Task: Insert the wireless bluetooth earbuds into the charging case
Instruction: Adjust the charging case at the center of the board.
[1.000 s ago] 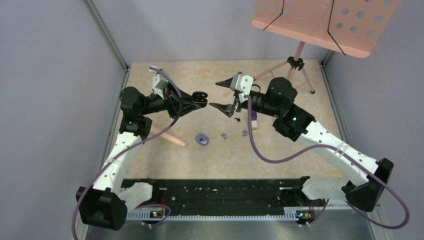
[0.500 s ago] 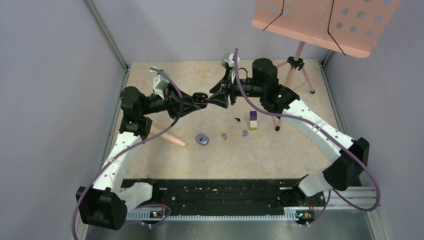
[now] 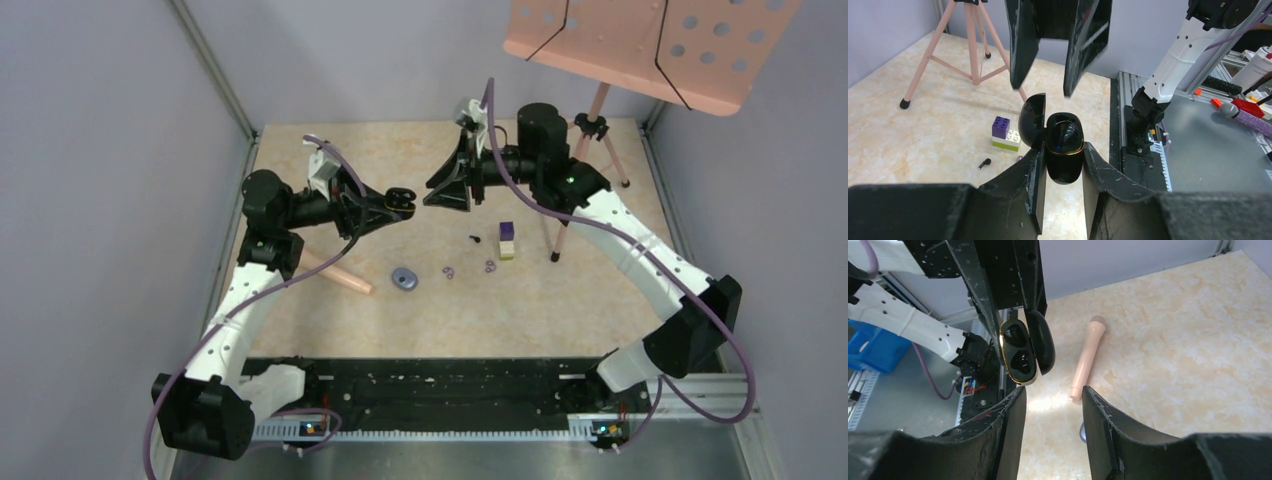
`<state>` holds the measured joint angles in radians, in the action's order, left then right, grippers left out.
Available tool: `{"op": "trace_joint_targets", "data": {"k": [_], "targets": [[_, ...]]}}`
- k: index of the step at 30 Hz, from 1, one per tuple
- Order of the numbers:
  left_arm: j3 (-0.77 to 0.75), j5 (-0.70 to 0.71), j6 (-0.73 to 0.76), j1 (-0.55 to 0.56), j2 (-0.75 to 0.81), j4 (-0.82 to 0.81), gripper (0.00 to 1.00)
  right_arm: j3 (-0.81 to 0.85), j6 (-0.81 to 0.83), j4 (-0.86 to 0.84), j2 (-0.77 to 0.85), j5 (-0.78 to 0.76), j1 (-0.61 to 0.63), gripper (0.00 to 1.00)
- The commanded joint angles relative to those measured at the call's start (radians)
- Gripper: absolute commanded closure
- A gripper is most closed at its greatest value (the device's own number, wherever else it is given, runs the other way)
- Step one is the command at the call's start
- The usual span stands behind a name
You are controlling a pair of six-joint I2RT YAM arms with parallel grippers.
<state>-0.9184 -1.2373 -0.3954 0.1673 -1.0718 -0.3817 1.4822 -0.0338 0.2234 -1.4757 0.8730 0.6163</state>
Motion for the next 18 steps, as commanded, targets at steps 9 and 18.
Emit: {"op": "trace_joint_targets", "data": {"k": [9, 18], "targets": [[-0.056, -0.016, 0.088, 0.001, -0.008, 0.075, 1.0, 0.123, -0.107, -0.024, -0.073, 0.136, -0.038, 0.52], [-0.062, -0.013, 0.088, 0.001, -0.013, 0.073, 1.0, 0.127, -0.119, -0.049, -0.102, 0.137, -0.019, 0.52]]}}
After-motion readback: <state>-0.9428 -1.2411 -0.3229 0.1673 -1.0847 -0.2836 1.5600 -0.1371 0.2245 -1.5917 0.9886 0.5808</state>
